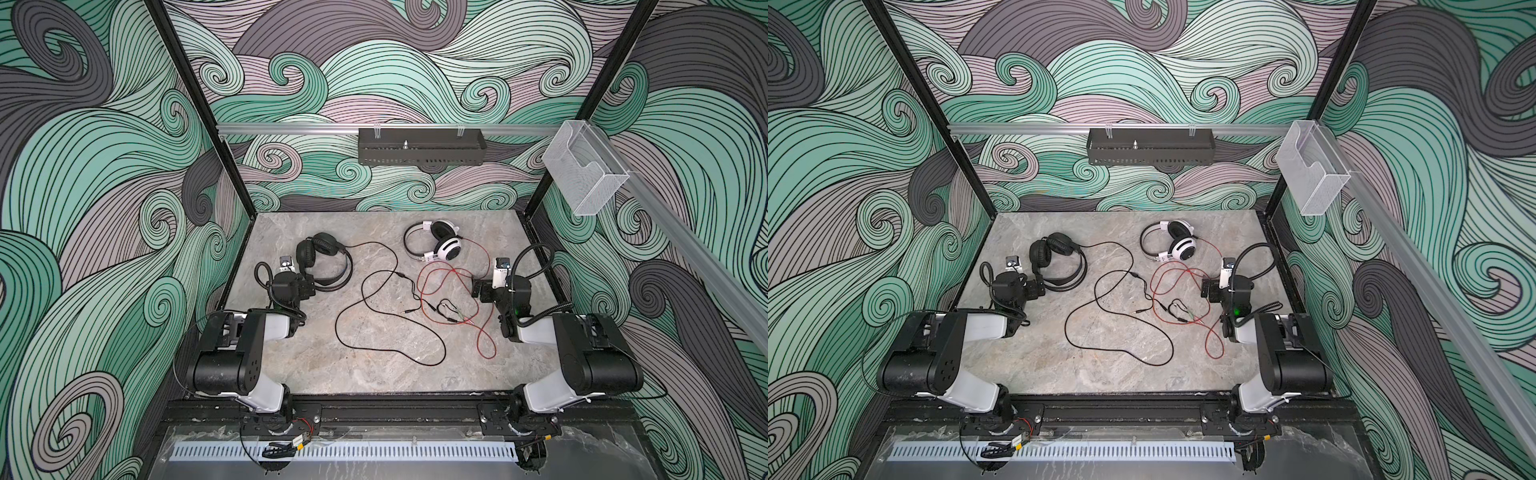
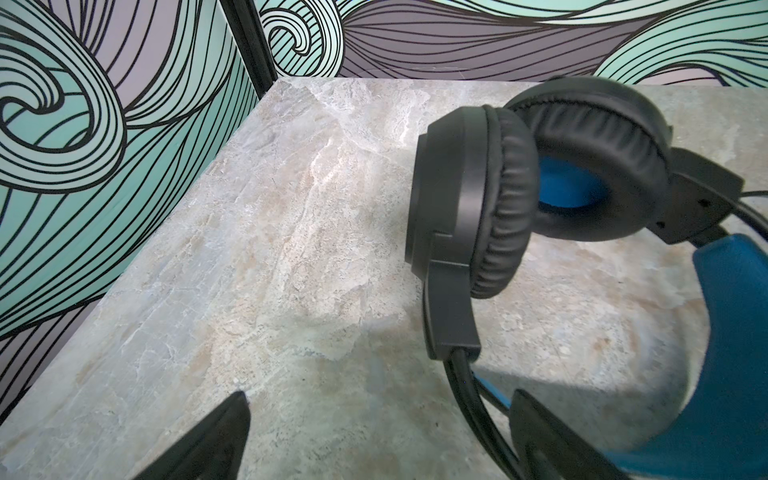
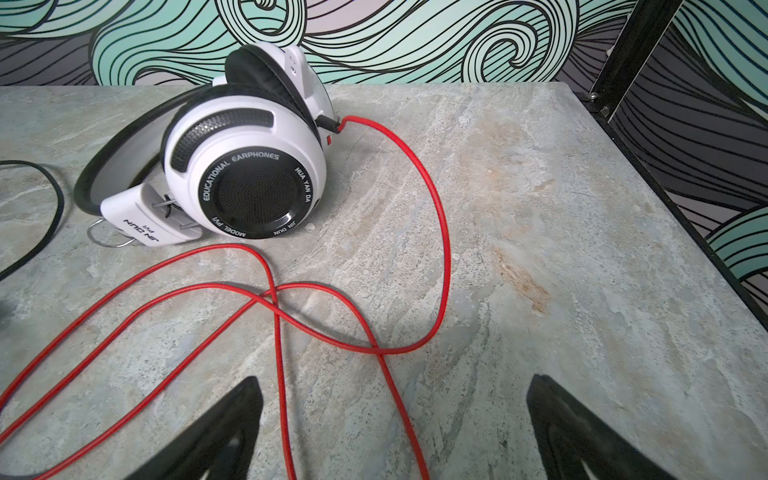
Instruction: Wrap the headphones
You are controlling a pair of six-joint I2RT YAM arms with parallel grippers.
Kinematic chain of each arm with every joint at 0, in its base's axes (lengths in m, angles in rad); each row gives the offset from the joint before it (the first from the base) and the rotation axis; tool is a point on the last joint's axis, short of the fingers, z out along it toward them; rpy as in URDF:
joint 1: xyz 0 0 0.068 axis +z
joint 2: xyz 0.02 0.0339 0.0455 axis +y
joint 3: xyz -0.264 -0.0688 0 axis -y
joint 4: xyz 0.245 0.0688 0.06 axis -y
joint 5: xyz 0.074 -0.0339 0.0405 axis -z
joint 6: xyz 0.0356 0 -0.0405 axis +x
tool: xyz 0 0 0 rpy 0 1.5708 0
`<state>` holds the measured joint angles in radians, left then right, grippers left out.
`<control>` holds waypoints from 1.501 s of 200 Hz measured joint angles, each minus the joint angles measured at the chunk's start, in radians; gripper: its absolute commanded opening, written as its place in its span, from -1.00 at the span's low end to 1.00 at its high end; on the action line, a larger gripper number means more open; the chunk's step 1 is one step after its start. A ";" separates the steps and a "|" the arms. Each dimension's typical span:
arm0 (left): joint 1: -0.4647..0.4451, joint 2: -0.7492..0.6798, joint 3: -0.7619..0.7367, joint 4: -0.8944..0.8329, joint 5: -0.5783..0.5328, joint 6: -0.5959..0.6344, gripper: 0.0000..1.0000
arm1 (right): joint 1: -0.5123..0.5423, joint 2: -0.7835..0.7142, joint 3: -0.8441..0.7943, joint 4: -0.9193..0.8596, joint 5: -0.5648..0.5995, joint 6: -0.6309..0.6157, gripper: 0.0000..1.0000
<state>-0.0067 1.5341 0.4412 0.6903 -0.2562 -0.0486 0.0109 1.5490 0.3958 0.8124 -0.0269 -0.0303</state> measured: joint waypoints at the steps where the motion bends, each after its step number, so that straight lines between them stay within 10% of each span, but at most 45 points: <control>1: 0.000 0.000 0.000 0.000 0.000 0.000 0.97 | 0.000 0.000 0.000 0.000 0.000 0.000 0.99; 300: 0.014 0.000 0.000 -0.010 0.034 0.000 0.98 | 0.000 0.000 0.000 0.000 0.000 0.000 0.99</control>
<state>0.0071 1.5341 0.4412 0.6800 -0.2226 -0.0490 0.0109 1.5490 0.3962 0.8124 -0.0273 -0.0303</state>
